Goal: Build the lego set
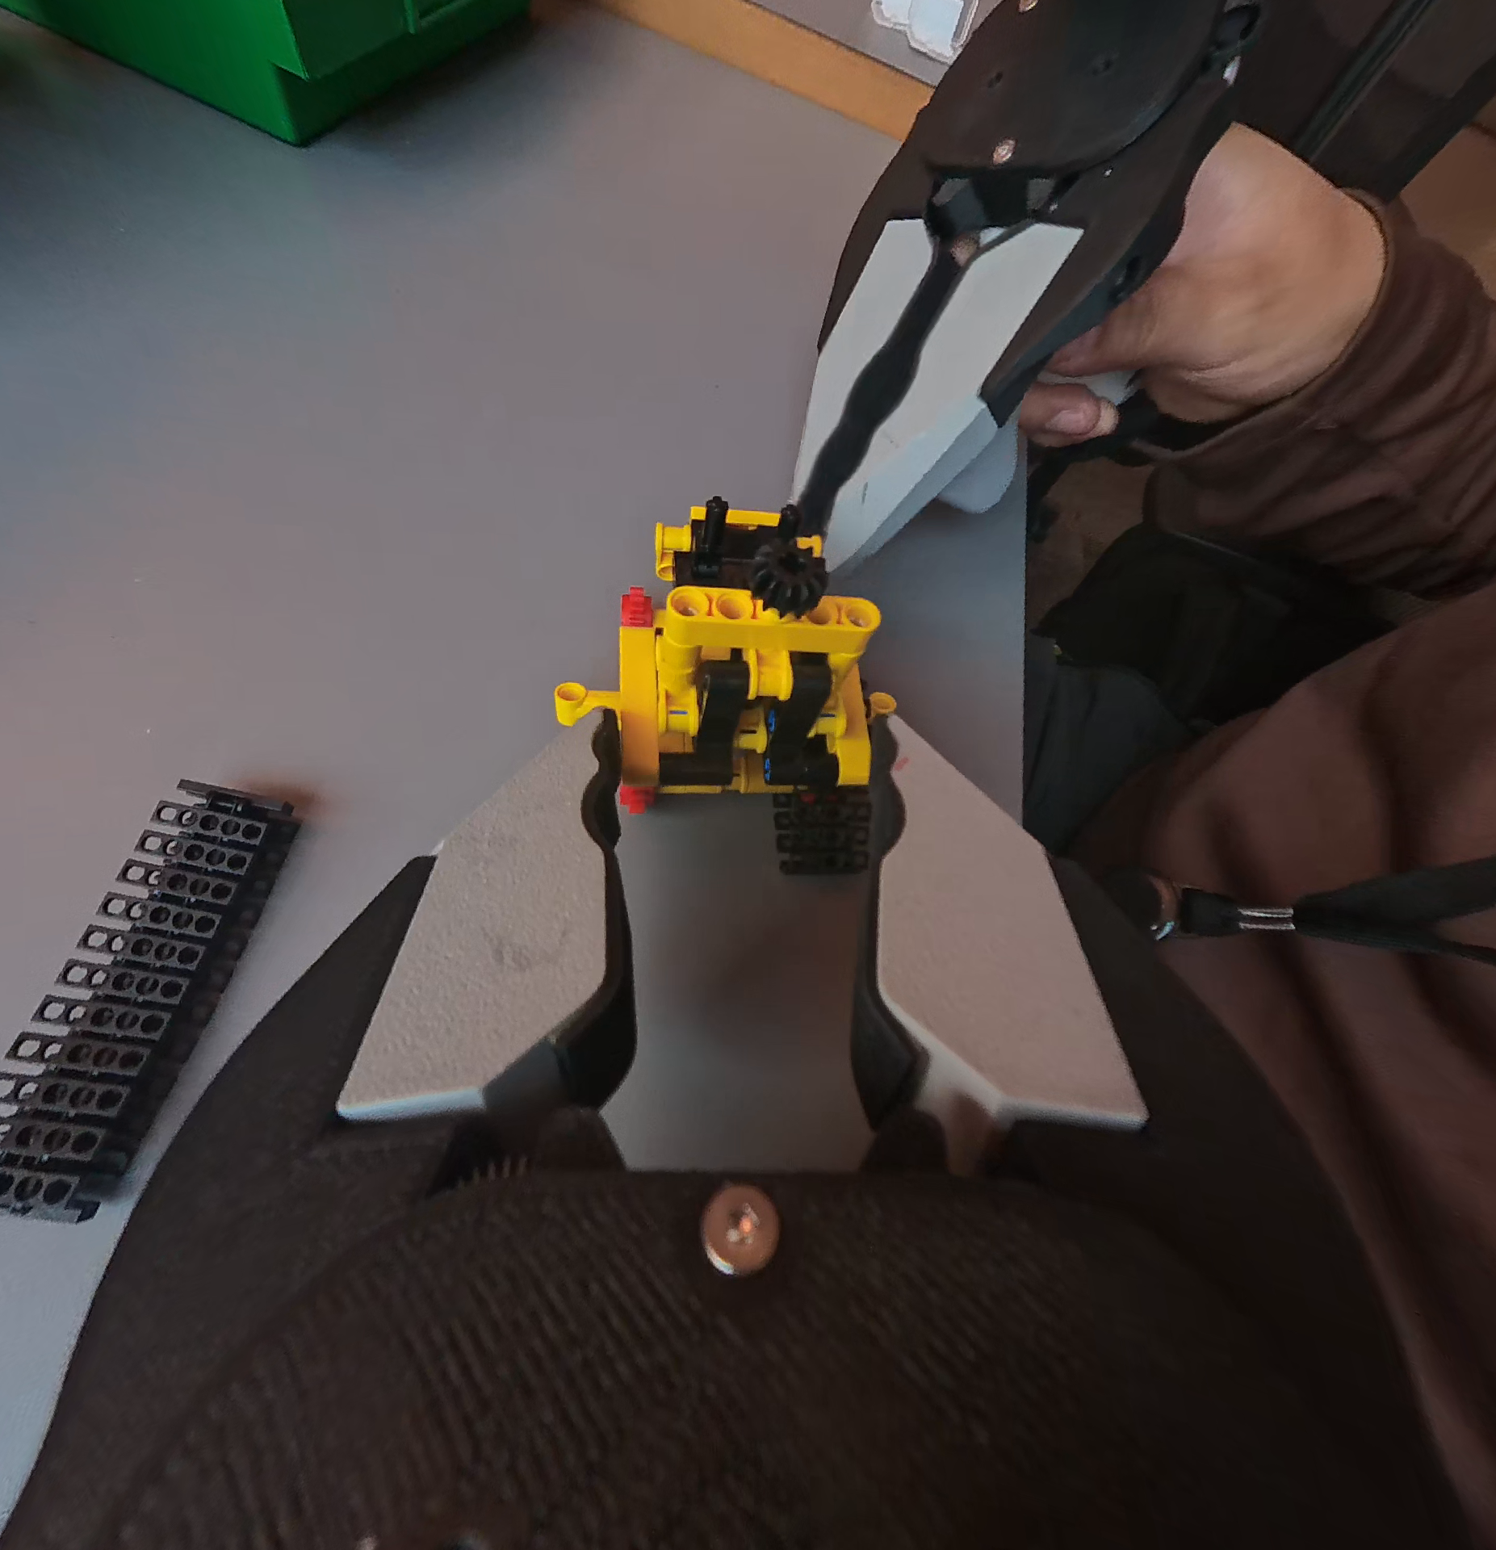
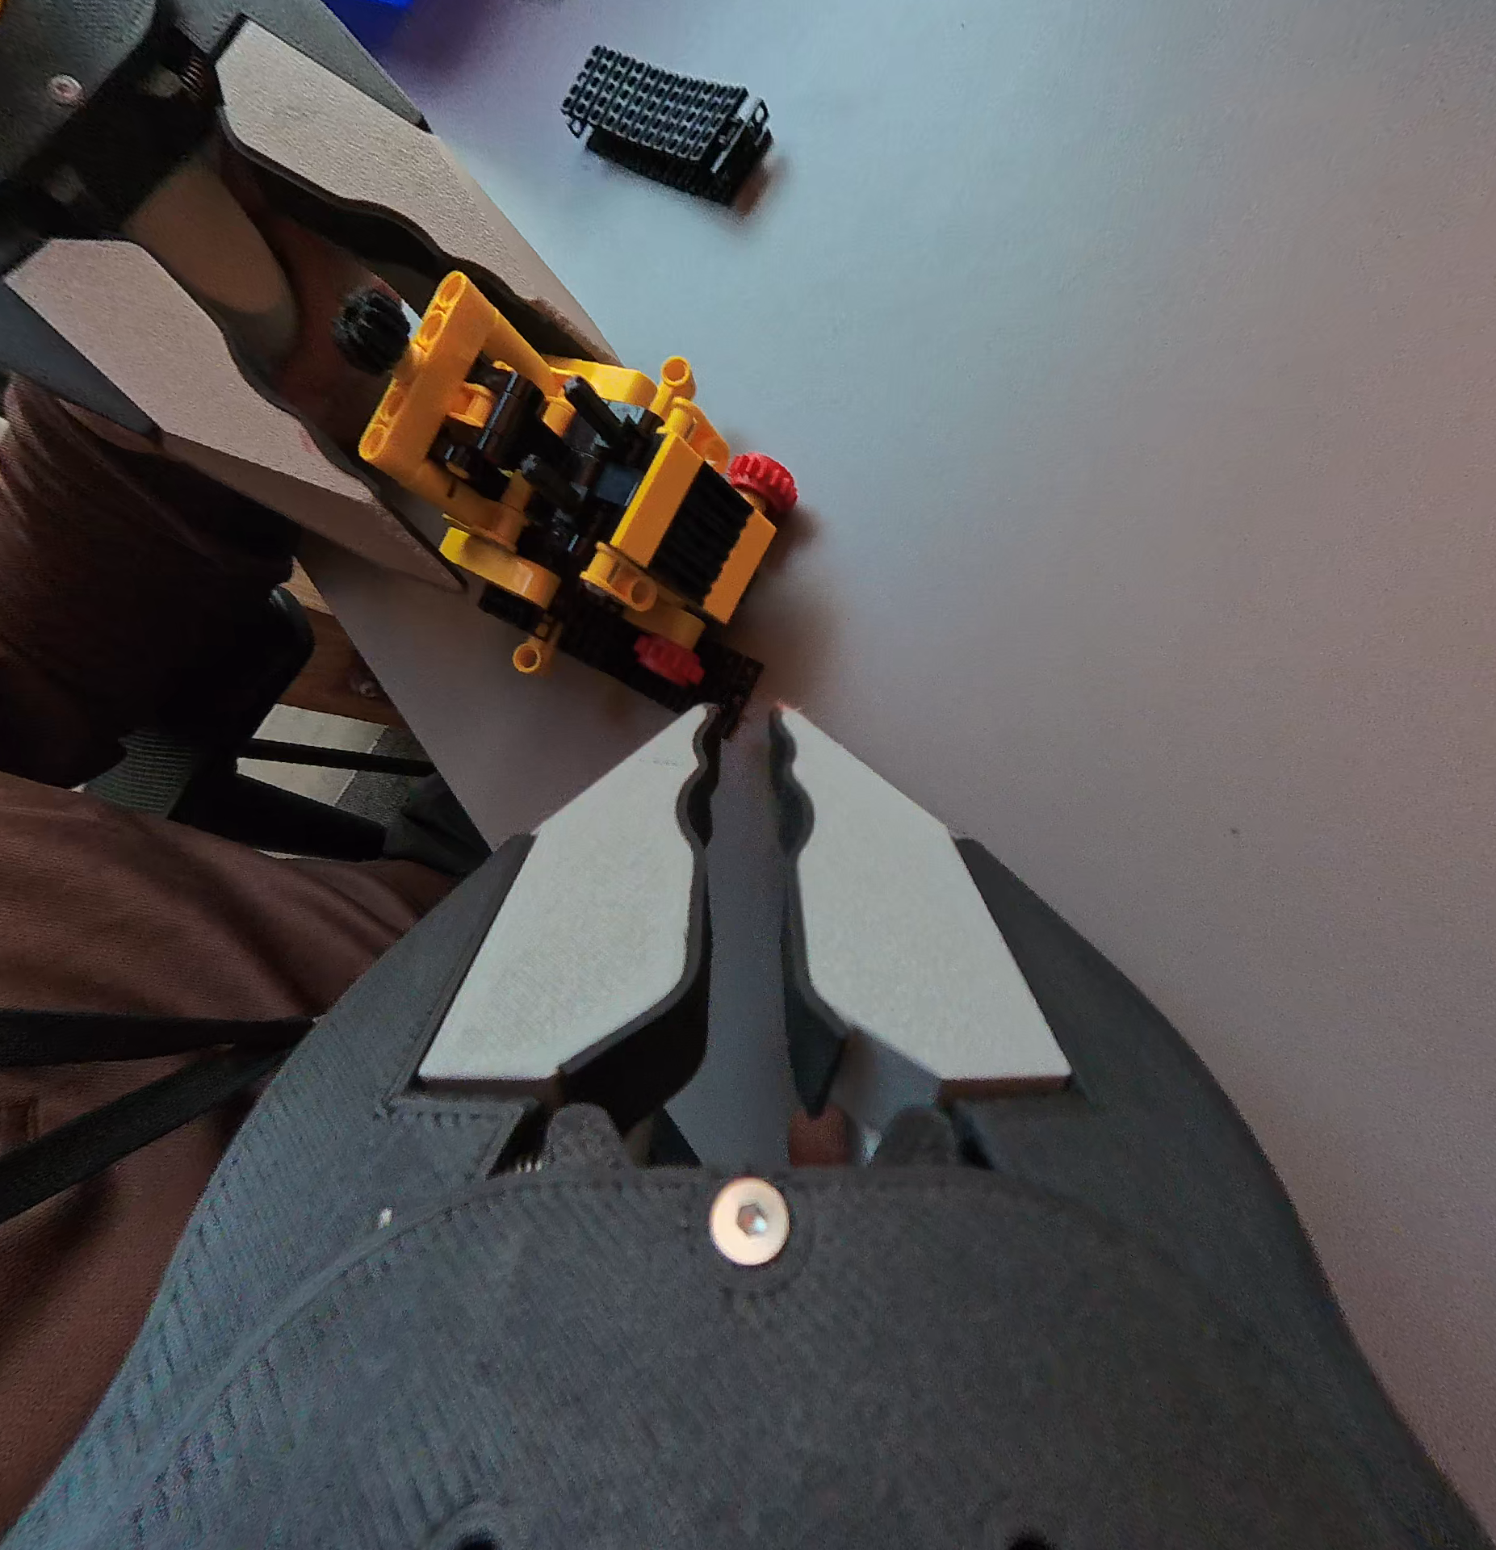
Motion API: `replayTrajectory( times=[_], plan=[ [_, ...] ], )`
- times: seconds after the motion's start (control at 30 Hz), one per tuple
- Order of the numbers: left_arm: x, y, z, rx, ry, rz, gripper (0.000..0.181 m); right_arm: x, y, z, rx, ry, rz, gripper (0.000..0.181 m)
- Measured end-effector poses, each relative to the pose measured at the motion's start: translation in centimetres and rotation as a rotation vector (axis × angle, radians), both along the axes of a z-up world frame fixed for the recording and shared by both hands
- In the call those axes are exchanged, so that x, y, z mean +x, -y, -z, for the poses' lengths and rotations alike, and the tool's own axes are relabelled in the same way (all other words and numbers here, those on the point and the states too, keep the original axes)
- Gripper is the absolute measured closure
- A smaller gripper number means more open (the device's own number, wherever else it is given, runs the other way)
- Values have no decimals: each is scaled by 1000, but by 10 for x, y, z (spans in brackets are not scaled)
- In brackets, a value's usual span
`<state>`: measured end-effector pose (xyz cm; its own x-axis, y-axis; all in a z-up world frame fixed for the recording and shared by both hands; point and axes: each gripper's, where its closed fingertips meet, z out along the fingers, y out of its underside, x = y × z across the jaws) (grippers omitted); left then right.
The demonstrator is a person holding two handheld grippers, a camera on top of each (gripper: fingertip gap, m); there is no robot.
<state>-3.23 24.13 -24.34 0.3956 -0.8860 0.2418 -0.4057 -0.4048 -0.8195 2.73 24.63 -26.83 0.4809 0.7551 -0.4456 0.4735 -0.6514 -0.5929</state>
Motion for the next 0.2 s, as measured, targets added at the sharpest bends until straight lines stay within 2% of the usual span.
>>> replayTrajectory(
  times=[0.2],
  plan=[
    [0, 0, 0, 3, -3, 0, 124, 1, 1, 3, 76, 60, 4, 173]
  ],
)
